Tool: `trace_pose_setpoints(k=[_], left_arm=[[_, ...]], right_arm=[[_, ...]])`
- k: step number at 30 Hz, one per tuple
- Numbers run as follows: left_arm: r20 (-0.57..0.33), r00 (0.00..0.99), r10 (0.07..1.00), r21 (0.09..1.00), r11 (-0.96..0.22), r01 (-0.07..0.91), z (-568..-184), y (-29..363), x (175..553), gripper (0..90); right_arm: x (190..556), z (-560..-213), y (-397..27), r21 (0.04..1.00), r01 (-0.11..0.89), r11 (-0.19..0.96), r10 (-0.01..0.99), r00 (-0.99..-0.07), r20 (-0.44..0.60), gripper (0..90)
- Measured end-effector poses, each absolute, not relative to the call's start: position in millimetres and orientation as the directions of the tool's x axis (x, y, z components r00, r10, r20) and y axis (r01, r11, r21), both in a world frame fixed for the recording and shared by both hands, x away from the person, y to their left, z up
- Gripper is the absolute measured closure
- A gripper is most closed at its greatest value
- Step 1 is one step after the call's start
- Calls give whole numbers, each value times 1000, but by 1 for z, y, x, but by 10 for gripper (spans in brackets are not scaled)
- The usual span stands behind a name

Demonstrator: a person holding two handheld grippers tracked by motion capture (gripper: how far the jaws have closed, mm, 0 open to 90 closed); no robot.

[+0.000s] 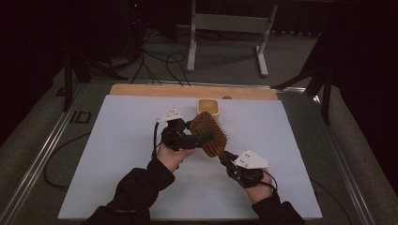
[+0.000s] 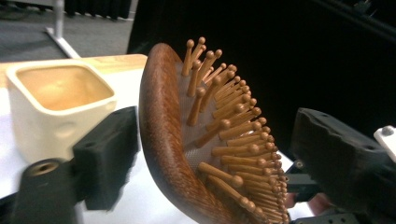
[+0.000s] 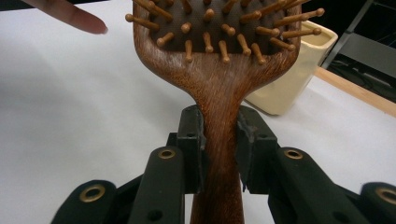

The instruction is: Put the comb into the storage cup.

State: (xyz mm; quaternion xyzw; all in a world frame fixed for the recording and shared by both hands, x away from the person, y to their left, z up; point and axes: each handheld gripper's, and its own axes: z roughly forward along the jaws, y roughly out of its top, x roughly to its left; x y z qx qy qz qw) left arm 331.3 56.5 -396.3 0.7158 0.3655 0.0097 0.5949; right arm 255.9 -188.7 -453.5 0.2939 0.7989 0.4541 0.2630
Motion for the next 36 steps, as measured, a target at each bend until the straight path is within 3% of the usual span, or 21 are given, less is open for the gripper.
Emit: trace_pose_setpoints(k=[20,27,36], left_arm=[[-517,707,482,821,44,570,-400,55,336,461],[-531,708,465,812,41,582,-397,55,336,504],[-479,749,459,844,5,536,-387,51,330,529]], right_arm=[[257,-454,-188,880,252,403,717,-684,-133,731],[257,-454,-187,880,257,399,722,-680,-128,730],[257,-454,-187,889,266,373,721,-686,-96,728]])
